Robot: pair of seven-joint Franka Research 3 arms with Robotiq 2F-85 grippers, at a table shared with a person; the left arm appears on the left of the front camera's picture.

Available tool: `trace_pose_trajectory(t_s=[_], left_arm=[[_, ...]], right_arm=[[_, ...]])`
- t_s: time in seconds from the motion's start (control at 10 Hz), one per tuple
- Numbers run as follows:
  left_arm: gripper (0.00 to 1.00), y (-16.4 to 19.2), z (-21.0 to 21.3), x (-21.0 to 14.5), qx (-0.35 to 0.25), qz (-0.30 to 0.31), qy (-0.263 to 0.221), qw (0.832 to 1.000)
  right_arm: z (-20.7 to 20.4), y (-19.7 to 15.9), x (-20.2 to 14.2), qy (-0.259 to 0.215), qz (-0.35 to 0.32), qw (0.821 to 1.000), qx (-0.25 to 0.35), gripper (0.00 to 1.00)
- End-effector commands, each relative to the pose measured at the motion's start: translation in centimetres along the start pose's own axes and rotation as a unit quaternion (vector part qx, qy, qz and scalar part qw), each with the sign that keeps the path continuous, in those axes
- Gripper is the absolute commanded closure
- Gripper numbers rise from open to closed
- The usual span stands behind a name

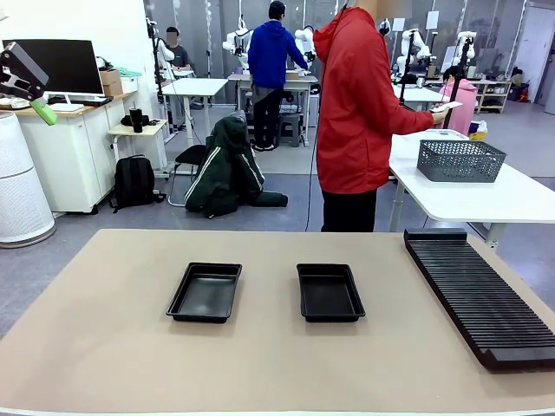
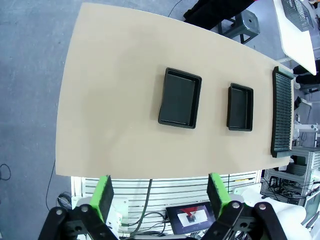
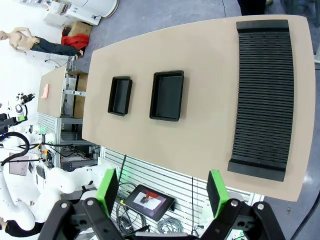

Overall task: Inspect and transfer BCBs to ESD trays.
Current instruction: Pick up the Blank PCB from the PCB Rack and place it in the left ESD tray.

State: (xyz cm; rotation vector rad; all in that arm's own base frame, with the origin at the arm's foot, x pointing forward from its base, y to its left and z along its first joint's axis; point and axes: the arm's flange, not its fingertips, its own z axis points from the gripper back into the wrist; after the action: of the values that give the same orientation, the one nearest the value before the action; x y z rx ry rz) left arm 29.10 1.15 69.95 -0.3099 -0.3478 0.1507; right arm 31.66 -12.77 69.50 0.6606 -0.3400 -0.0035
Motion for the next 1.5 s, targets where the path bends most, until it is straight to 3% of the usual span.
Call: trace_pose_trajectory(t_s=[0.0,0.3,1.4], left_arm=[[0.0,0.1,-0.1,0.0,-0.003,0.002,0.0,1.0],[0.0,0.1,-0.1,0.0,-0.003,0.002,0.0,1.0],[0.0,0.1,-0.1,0.0,-0.003,0.002,0.0,1.0]], right_arm=[[0.0,0.1,-0.1,0.0,0.001,1.0,0.0,0.06],[0.0,0.0,0.0,0.0,0.0,1.0,0.0,0.06],[2.8,2.8,1.2,-0.012,-0.024,0.995,-0.091,0.06]])
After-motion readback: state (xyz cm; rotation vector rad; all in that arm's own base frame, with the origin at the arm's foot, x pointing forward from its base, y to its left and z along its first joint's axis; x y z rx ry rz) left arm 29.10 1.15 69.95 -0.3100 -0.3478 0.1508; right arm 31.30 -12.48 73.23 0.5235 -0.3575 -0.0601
